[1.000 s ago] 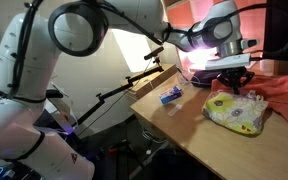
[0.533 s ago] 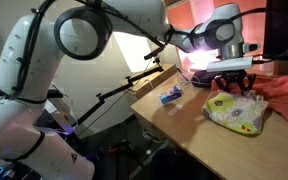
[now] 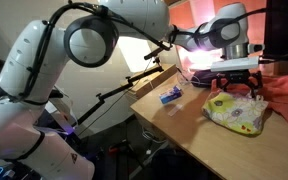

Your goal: Take the blue and the orange nail polish bottles out of the little bag

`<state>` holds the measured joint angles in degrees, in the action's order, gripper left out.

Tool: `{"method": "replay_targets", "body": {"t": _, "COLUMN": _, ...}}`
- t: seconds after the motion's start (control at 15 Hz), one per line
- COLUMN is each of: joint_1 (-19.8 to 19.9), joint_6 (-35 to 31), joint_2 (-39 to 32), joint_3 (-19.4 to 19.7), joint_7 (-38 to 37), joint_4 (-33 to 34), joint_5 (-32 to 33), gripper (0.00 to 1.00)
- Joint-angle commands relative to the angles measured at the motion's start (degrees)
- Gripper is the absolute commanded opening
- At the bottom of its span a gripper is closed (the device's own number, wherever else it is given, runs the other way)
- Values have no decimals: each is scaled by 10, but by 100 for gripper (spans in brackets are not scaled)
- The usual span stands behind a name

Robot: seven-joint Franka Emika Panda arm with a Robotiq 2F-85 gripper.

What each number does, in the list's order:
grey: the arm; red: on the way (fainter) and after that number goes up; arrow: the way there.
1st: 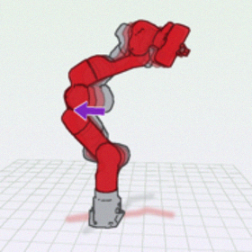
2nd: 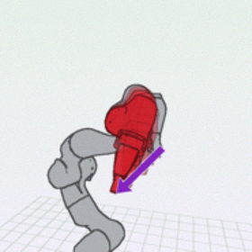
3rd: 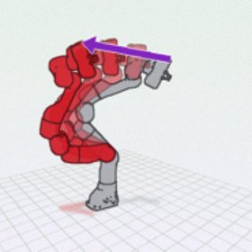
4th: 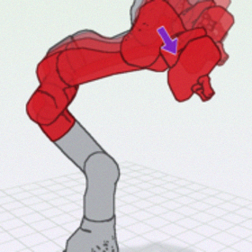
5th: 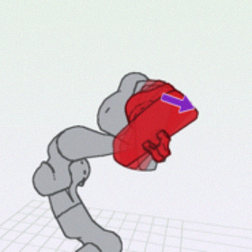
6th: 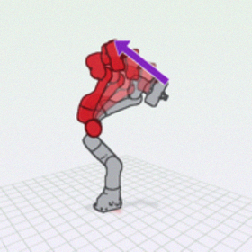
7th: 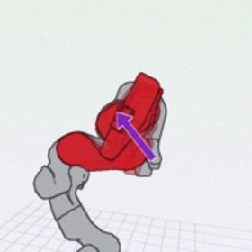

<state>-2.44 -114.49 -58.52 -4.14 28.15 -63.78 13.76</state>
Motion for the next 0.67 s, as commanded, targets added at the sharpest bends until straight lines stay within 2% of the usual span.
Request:
{"method": "replay_targets", "body": {"t": 0.0, "joint_1": 3, "joint_6": 36, "joint_2": -23, "joint_3": -7, "joint_7": 22, "joint_4": 50, "joint_5": -12, "gripper": 100}}
{"method": "replay_targets", "body": {"t": 0.6, "joint_1": 3, "joint_6": 69, "joint_2": -43, "joint_3": -7, "joint_7": 40, "joint_4": 89, "joint_5": -16, "gripper": 100}}
